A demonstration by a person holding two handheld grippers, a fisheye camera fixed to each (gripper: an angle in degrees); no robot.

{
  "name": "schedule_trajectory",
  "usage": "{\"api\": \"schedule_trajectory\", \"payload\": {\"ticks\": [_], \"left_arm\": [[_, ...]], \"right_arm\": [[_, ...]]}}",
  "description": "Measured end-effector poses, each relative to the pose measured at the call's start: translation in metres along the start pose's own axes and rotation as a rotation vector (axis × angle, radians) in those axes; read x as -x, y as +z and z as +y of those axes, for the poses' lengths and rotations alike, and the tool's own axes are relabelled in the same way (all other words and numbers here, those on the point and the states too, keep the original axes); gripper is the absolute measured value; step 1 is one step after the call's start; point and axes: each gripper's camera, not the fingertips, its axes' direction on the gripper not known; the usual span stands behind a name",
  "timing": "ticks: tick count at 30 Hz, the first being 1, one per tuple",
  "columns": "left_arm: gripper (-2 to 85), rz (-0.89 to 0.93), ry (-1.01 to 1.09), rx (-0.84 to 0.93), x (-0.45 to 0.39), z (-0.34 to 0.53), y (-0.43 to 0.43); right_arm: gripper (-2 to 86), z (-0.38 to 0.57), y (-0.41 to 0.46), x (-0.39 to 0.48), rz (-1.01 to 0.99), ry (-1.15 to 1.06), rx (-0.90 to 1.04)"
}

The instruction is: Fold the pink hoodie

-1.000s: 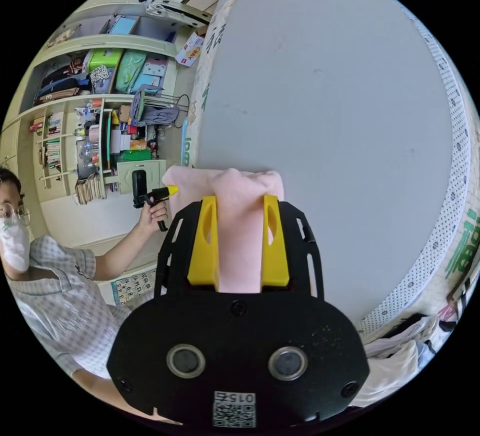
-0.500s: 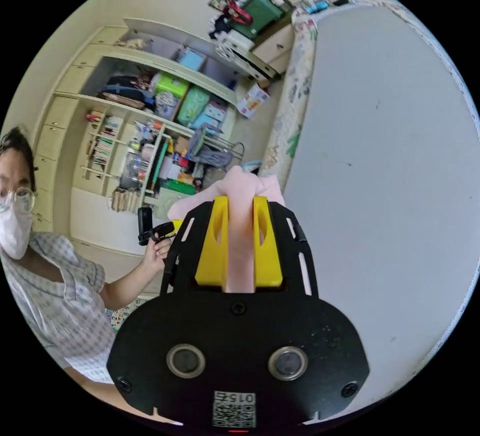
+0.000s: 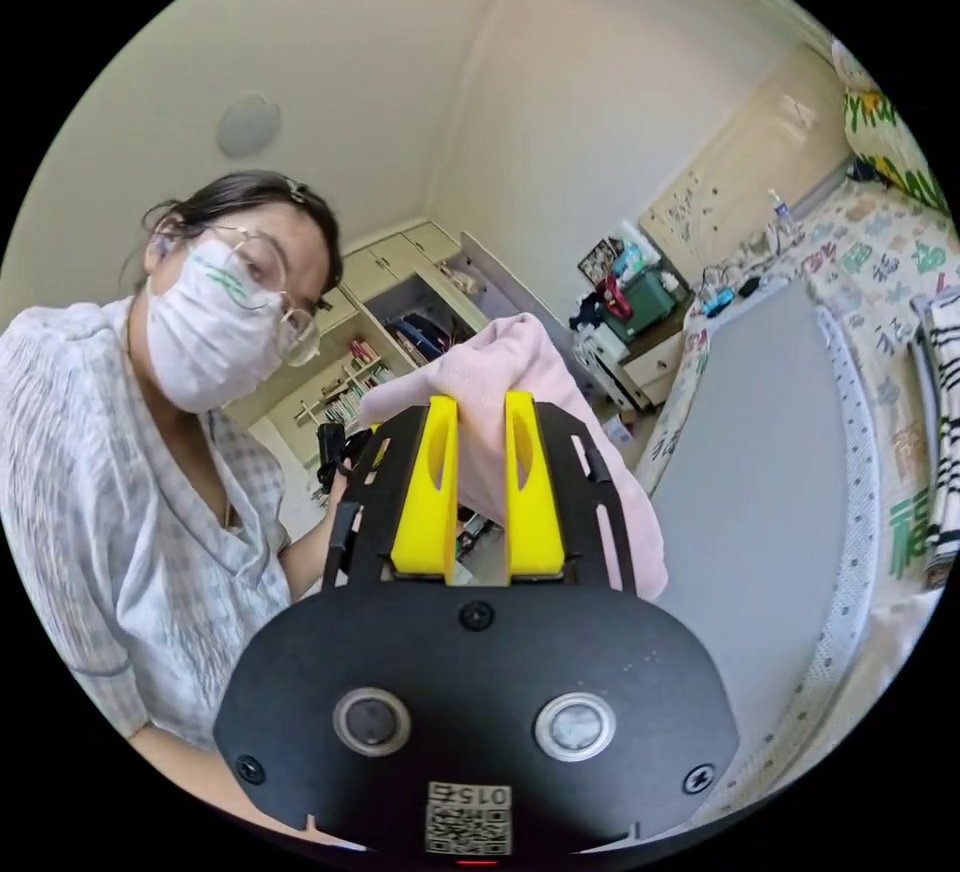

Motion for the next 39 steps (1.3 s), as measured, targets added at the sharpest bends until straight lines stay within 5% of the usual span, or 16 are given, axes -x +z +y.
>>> {"api": "schedule_trajectory", "payload": {"ticks": [5,14,25,39], "left_arm": [[5.0,0.283,-0.03,0.075,-0.049,0.032,0.102],[5.0,0.684,-0.073,0.129,-0.093,0.082,0.267],[5.0,0.548,0.17,0.059,-0.077,0.04,0.381],[5.0,0.536,0.095,0.031,0.025,0.092,0.456]], "right_arm": [[7.7,-0.017,-0.208,0.067,0.161,-0.089,-0.002],[7.5,-0.003,-0.454,0.122,0.385,-0.104,-0.149],[7.5,-0.045,-0.568,-0.028,0.224,-0.222,-0.371],[7.5,-0.034,-0.617,-0.088,0.228,-0.2,-0.303]]}}
